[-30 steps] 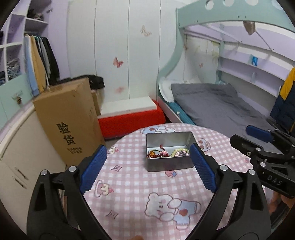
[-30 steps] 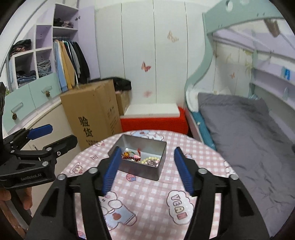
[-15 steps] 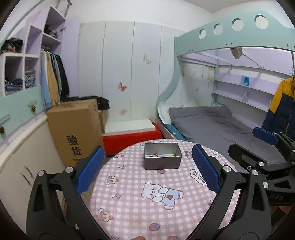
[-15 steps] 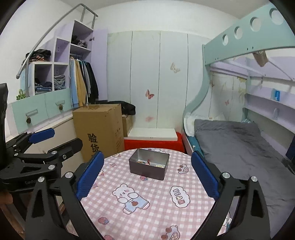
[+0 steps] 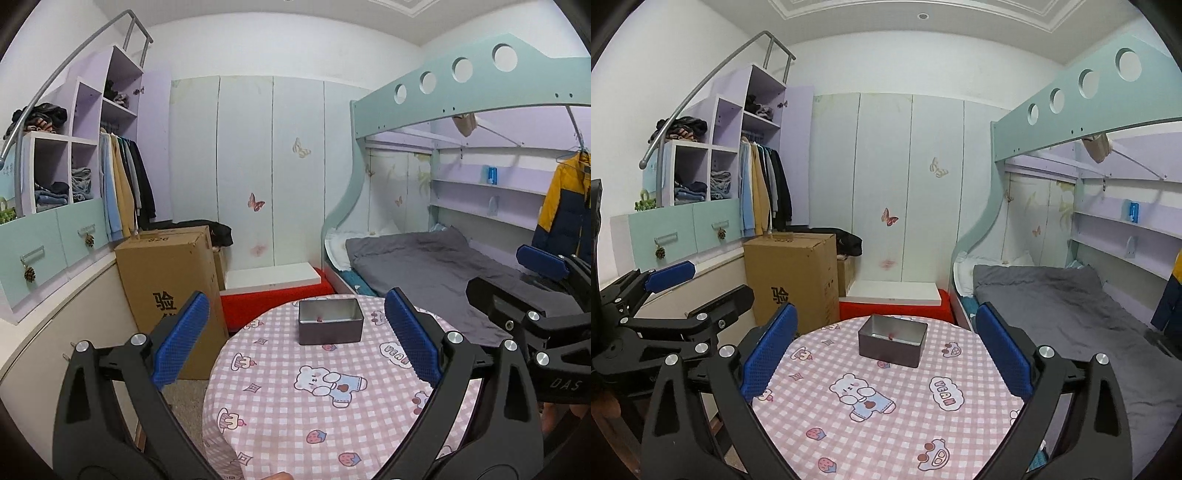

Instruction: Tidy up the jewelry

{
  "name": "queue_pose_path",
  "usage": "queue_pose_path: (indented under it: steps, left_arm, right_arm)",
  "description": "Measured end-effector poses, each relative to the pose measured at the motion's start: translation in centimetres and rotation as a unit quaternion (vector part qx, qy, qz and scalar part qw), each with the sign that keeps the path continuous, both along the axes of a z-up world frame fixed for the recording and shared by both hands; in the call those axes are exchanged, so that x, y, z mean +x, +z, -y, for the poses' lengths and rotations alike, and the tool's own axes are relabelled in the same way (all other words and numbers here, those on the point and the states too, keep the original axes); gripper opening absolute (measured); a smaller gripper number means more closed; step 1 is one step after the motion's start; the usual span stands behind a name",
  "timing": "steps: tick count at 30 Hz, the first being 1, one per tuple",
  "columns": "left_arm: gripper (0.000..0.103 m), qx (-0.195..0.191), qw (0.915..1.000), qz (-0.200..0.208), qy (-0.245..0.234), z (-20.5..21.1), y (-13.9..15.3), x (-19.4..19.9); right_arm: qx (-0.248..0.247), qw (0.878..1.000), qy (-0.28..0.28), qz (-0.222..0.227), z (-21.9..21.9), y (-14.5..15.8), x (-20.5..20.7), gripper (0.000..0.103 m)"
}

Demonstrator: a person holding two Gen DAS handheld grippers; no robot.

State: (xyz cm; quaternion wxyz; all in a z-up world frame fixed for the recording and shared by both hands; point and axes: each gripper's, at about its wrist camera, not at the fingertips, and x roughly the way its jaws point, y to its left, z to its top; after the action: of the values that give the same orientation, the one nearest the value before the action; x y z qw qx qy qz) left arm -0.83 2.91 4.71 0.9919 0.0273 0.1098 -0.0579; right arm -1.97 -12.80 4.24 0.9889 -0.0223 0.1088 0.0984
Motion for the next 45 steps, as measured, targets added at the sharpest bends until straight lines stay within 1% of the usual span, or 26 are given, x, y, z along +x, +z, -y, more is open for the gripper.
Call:
queue_pose_path:
  steps: [8,20,28,45]
  left_arm:
    - [0.094,-0.010,0.9998,0.017,0.007,-0.1,0.7,-1.8]
    - [0.094,0.001,0.9987,0.050,0.010,0.1,1.8,-3.6]
    - [0.094,0.008,0.9979,0.063,0.012,0.0,1.9,-4.5]
    - [0.094,0.013,0.9981,0.060,0.006,0.5,2.1,-5.1]
  right_arm:
    - [-0.002,1.000,0.000,0.017,0.0,0.6,-1.6,0.094]
    - [-0.005,0.999,-0.007,0.041,0.2,1.5,-3.4,0.095]
    - [-0.005,0.999,-0.008,0.041,0.4,1.5,-3.9,0.095]
    - [-0.006,0.999,-0.020,0.039,0.8,1.6,-4.6,0.095]
